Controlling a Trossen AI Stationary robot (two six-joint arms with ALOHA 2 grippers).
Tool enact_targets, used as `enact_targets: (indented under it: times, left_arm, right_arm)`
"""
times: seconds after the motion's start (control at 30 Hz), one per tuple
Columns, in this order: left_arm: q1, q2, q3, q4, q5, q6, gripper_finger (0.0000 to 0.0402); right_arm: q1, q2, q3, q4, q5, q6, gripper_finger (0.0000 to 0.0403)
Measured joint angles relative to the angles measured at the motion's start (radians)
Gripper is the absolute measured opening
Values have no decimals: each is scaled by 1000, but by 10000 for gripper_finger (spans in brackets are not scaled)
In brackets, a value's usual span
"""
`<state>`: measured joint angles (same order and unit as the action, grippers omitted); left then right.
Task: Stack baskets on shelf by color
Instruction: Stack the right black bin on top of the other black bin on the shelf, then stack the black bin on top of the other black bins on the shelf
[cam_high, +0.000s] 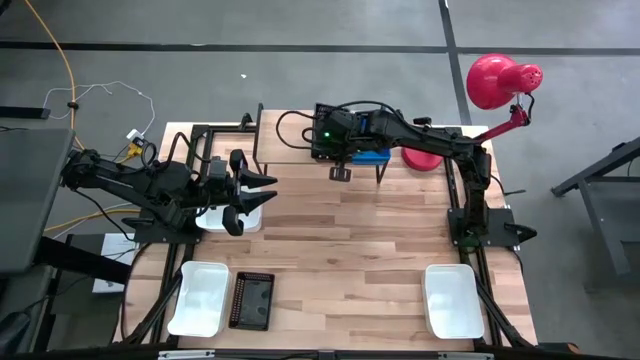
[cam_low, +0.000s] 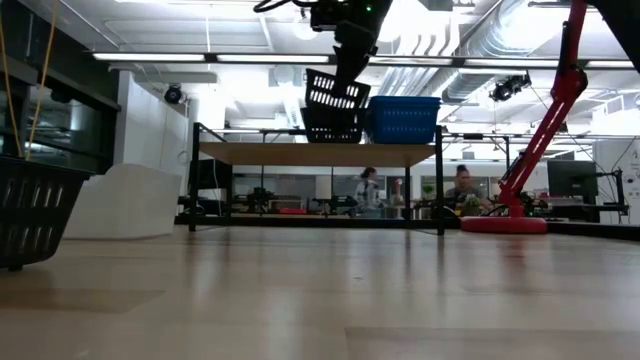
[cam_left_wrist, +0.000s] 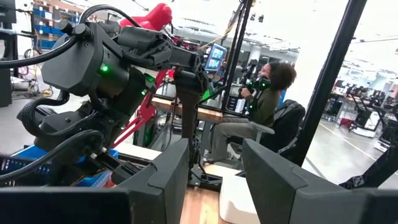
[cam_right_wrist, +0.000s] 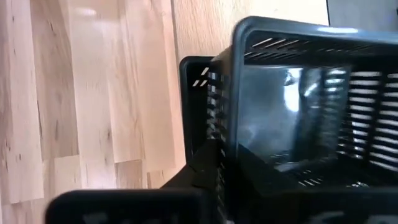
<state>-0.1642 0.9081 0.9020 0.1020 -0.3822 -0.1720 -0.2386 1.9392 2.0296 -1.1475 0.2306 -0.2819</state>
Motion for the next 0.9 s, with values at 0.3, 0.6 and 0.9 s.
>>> enact_targets:
  times: [0.3,0.6,0.9]
  left_arm:
    - [0,0,0,0,0,0,138]
    - [0,0,0,-1,0,0,138]
    - [0,0,0,-8,1,-8,138]
  right_arm:
    - [0,0,0,0,5,0,132]
    - [2,-2,96,-128,-44,3,178]
    - [73,-16,146,-427,-408,92,163]
